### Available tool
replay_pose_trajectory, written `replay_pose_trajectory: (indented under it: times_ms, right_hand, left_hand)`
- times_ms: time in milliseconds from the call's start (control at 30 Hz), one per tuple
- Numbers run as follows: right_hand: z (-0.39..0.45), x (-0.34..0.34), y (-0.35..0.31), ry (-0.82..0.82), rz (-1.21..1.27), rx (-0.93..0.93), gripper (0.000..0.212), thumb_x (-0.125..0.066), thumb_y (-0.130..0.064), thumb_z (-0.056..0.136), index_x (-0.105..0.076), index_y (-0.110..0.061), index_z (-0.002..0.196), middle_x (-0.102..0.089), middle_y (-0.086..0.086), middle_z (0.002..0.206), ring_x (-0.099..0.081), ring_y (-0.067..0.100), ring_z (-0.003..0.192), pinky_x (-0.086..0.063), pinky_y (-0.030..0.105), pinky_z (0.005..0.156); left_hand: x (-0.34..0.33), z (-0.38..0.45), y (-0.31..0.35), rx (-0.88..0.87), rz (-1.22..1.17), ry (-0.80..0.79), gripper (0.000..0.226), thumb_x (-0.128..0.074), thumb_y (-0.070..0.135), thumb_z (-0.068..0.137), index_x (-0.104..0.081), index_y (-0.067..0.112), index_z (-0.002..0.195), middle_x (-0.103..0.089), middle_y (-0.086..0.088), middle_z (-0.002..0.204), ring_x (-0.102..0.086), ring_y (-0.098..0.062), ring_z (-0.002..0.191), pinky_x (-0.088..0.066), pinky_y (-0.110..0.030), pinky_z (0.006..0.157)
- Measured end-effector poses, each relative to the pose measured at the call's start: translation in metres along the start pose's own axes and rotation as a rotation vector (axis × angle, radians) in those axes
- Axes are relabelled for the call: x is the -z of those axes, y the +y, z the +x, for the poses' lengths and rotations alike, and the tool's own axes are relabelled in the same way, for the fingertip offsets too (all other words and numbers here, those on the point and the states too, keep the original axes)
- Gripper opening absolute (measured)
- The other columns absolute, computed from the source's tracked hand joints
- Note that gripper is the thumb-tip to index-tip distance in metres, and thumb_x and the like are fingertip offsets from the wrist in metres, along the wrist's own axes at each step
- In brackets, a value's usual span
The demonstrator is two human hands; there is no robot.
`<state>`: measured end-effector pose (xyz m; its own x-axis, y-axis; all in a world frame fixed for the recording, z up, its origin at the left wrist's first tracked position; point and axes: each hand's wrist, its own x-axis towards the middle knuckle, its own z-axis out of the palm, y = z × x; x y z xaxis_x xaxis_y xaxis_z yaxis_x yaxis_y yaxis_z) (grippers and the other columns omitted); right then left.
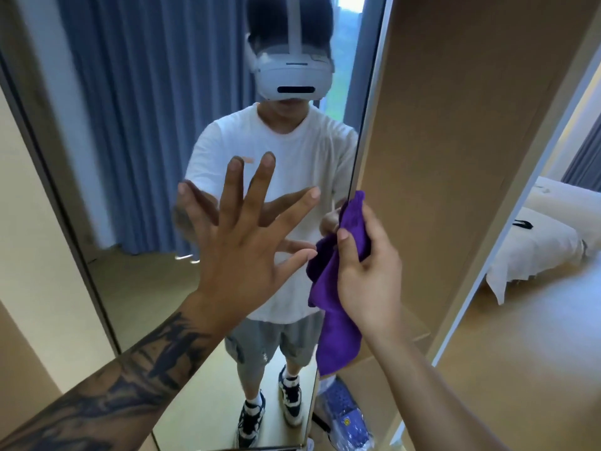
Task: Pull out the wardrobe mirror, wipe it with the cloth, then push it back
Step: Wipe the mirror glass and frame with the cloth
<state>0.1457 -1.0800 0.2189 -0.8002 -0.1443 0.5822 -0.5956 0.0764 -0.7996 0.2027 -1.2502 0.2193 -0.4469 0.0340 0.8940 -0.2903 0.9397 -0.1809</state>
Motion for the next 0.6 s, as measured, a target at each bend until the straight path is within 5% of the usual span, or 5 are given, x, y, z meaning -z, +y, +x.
replay_pose_trajectory:
  times_ms: [200, 433, 600]
  right_hand:
    - [0.014, -0.008, 0.007, -0.017, 0.006, -0.004, 0.041, -0.054, -0.017, 0.109, -0.054, -0.026, 0.149, -0.063, -0.033, 0.115, -0.06, -0.018, 0.104, -0.041, 0.0, 0.084]
    - [0.018, -0.009, 0.009, -0.018, 0.016, -0.019, 0.043, -0.054, -0.014, 0.108, -0.053, -0.029, 0.149, -0.054, -0.044, 0.11, -0.055, -0.027, 0.101, -0.037, -0.004, 0.083]
    - [0.013, -0.004, 0.004, -0.026, 0.04, -0.045, 0.041, -0.054, -0.016, 0.109, -0.056, -0.03, 0.147, -0.068, -0.026, 0.12, -0.062, -0.014, 0.108, -0.041, 0.0, 0.084]
  left_hand:
    - [-0.006, 0.001, 0.006, 0.05, 0.021, 0.003, 0.078, -0.056, 0.078, 0.094, -0.035, 0.046, 0.162, -0.024, -0.014, 0.173, -0.022, -0.048, 0.157, -0.003, -0.088, 0.111]
    - [-0.007, 0.002, 0.009, 0.07, 0.031, 0.017, 0.076, -0.054, 0.078, 0.095, -0.034, 0.048, 0.162, -0.024, -0.013, 0.173, -0.019, -0.045, 0.159, -0.001, -0.085, 0.113]
    - [-0.006, 0.001, 0.008, 0.053, 0.038, -0.004, 0.077, -0.05, 0.08, 0.096, -0.031, 0.048, 0.163, -0.021, -0.013, 0.174, -0.019, -0.046, 0.159, -0.001, -0.085, 0.114]
